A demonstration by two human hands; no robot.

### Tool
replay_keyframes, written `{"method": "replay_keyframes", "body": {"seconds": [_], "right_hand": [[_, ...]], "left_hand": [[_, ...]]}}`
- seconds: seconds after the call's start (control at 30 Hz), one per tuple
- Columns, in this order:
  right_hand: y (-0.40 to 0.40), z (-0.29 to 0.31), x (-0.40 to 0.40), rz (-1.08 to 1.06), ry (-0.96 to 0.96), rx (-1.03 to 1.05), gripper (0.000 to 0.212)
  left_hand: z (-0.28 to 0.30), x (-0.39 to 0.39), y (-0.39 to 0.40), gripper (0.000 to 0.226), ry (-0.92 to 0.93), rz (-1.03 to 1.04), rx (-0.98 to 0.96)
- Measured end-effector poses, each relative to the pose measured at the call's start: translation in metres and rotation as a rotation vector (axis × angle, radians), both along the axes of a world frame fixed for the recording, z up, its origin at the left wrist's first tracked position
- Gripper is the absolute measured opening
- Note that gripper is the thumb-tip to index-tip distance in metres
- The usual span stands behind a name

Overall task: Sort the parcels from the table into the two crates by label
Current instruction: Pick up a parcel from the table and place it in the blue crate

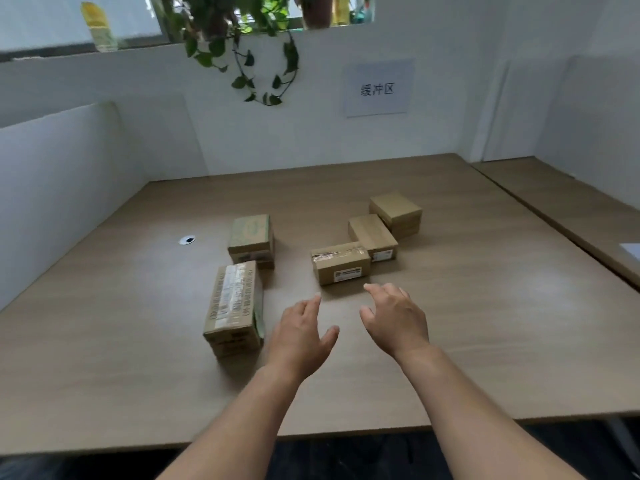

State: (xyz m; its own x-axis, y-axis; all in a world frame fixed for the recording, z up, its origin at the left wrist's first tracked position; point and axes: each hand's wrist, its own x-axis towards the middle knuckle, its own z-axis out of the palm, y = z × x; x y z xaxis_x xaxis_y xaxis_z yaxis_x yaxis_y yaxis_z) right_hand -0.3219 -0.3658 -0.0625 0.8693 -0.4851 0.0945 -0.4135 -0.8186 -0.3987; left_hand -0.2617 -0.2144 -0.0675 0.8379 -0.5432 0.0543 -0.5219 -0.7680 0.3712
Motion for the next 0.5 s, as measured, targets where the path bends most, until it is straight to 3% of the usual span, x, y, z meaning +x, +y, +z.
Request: {"method": "replay_keyframes", "body": {"seconds": [0.17, 0.5], "right_hand": [[-0.029, -0.008, 0.027, -0.038, 0.021, 0.011, 0.046], [-0.094, -0.034, 0.126, -0.1, 0.21, 0.068, 0.05]], "left_hand": [[-0.01, 0.036, -0.033, 0.071, 0.016, -0.021, -0.019], [-0.047, 0.135, -0.09, 0.072, 0.22, 0.068, -0.066]]}}
